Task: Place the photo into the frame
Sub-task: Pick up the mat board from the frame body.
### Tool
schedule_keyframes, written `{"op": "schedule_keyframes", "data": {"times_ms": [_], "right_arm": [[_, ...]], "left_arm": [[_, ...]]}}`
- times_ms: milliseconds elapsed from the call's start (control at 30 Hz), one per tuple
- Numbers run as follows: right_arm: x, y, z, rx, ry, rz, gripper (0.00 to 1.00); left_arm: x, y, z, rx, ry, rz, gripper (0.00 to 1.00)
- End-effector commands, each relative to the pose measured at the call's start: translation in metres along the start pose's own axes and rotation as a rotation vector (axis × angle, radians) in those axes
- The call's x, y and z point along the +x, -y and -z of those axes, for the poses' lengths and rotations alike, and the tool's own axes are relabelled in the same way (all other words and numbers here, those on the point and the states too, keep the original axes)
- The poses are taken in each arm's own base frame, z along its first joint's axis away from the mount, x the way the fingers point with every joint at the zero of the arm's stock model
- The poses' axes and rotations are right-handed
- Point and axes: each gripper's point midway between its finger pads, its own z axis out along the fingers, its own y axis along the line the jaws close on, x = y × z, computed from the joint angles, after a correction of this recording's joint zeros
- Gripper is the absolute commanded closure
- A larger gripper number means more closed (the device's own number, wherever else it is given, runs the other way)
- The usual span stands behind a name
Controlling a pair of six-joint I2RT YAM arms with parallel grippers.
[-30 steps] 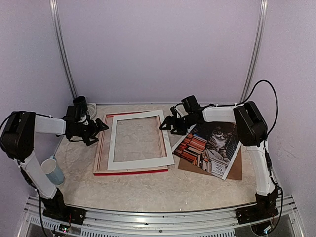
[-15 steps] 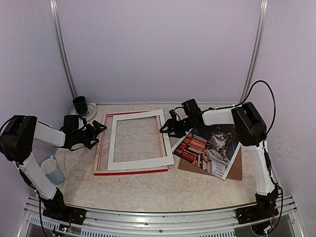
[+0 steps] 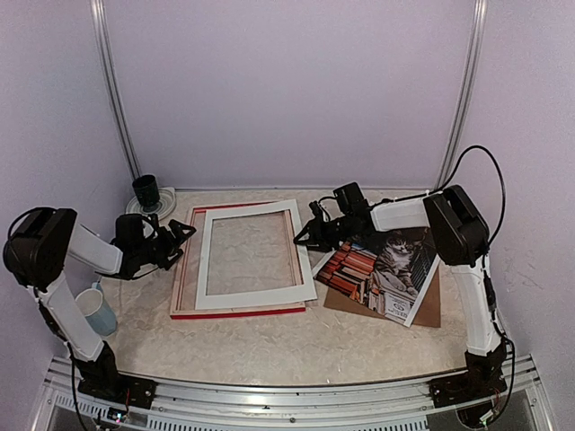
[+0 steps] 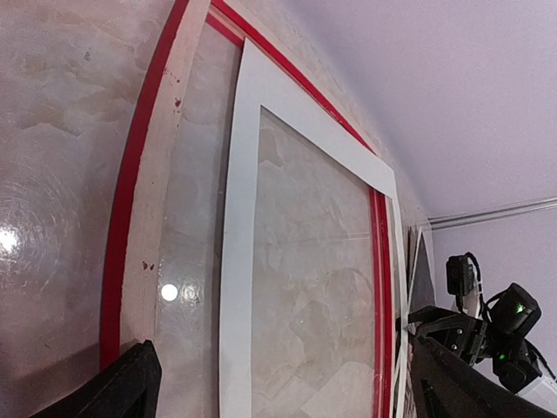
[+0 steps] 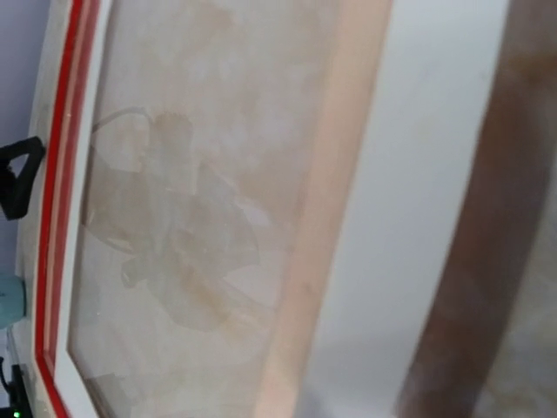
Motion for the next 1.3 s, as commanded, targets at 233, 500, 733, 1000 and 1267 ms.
{"op": "schedule_keyframes", "data": {"times_ms": [233, 500, 733, 1000, 1267], "right_arm": [[-0.017, -0.041, 0.014, -0.081, 0.056, 0.055, 0.69], [-0.017, -0.051, 0.002, -0.081, 0.041, 0.072, 0.71], [-0.016, -0.055, -0.010, -0.060, 0.027, 0.088, 0.72], [-0.011, -0.054, -0.019, -0.049, 0.010, 0.086, 0.71], [-0.009, -0.055, -0.027, -0.042, 0.001, 0.089, 0.69]], "left_arm": [[0.003, 0.006, -0.001, 0.105, -0.009, -0.052, 0.01], [0.001, 0.003, 0.001, 0.105, 0.000, -0.055, 0.01], [0.001, 0.003, 0.002, 0.108, -0.002, -0.052, 0.01], [0.000, 0.004, 0.004, 0.113, 0.007, -0.053, 0.01], [0.000, 0.006, 0.006, 0.123, 0.008, -0.052, 0.01]]}}
